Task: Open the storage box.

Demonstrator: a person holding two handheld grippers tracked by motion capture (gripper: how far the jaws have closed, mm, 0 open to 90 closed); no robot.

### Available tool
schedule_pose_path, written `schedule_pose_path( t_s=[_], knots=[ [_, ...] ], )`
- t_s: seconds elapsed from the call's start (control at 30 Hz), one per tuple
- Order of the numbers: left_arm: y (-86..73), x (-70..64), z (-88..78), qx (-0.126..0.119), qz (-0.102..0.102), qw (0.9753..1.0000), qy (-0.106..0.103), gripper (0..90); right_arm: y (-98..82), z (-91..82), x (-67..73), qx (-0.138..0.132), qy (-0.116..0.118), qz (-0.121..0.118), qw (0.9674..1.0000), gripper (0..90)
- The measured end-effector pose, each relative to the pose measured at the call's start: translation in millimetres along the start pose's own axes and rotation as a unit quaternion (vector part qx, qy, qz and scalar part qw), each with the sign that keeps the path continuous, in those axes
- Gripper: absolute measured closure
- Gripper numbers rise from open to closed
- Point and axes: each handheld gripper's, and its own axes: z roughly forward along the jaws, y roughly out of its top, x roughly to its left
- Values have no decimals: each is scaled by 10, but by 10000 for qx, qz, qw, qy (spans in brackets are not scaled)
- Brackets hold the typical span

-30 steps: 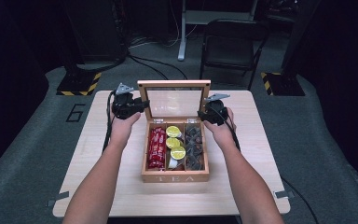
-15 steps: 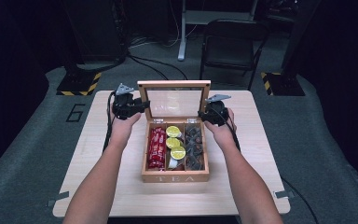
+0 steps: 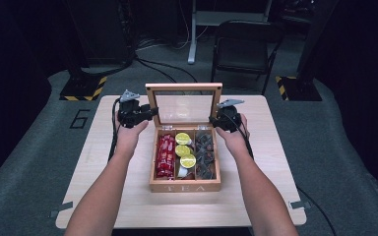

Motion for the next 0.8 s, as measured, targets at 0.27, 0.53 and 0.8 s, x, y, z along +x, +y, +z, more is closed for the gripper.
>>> schedule_pose_path(
  t_s=[0.27, 0.53, 0.8],
  knots=[
    [-91, -19, -8, 17, -42, 9999, -143, 561, 9, 25, -9, -15, -24, 106, 9999, 644],
    [-213, -90, 32, 161, 99, 9995, -264, 561, 29, 62, -40, 2, -2, 204, 9998, 645],
    [-260, -93, 22, 167, 51, 9994, -302, 562, 39, 95, -59, 3, -3, 251, 9997, 646]
  ],
)
